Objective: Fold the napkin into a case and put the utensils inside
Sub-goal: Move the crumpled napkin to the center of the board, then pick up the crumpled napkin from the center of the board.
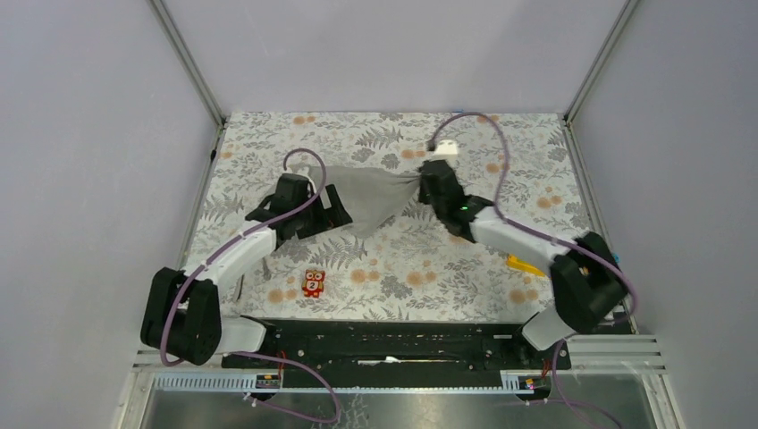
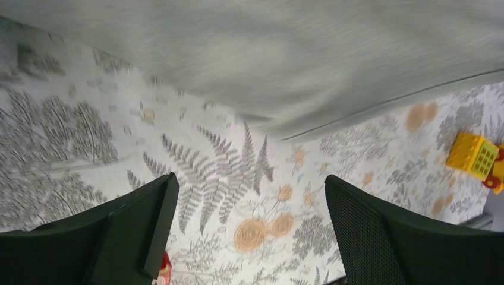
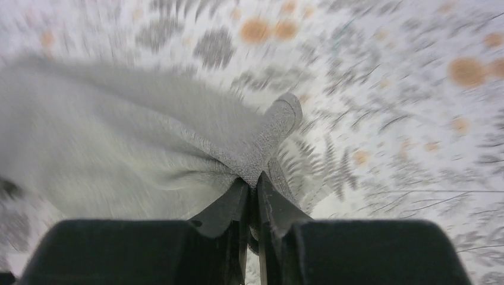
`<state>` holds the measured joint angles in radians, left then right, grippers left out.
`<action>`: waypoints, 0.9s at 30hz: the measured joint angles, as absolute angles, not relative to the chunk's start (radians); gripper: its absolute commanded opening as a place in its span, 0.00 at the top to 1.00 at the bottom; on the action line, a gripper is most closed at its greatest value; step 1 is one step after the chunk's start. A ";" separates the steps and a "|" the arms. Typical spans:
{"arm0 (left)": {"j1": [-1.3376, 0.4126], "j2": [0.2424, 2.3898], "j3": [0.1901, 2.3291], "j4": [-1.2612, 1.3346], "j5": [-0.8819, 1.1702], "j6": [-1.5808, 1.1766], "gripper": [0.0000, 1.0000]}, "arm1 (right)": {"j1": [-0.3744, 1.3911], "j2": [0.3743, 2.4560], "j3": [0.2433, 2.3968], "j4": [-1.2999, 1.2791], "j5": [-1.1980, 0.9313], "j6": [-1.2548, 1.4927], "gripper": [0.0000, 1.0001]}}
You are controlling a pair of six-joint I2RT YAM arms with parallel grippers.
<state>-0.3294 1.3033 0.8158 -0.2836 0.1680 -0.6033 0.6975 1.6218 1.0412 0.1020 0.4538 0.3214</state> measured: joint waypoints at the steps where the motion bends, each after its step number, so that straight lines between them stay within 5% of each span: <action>1: -0.330 1.309 0.797 -0.283 0.179 -0.611 0.01 | 0.677 1.561 1.015 0.120 0.461 0.321 0.87; 5: -0.359 1.317 0.746 -0.268 0.206 -0.648 0.05 | 0.561 1.408 0.944 0.185 0.459 0.322 0.87; 6: -0.378 1.325 0.746 -0.258 0.204 -0.651 0.05 | 0.538 1.399 0.934 0.194 0.459 0.322 1.00; 12: -0.632 1.458 0.820 -0.231 0.071 -0.632 0.12 | 0.483 1.427 0.878 0.209 0.419 0.349 1.00; 17: -0.776 1.568 0.852 -0.168 -0.094 -0.618 0.02 | 0.479 1.443 0.859 0.221 0.380 0.360 1.00; 27: -0.844 1.717 0.921 -0.095 -0.356 -0.698 0.01 | 0.466 1.442 0.823 0.268 0.362 0.364 1.00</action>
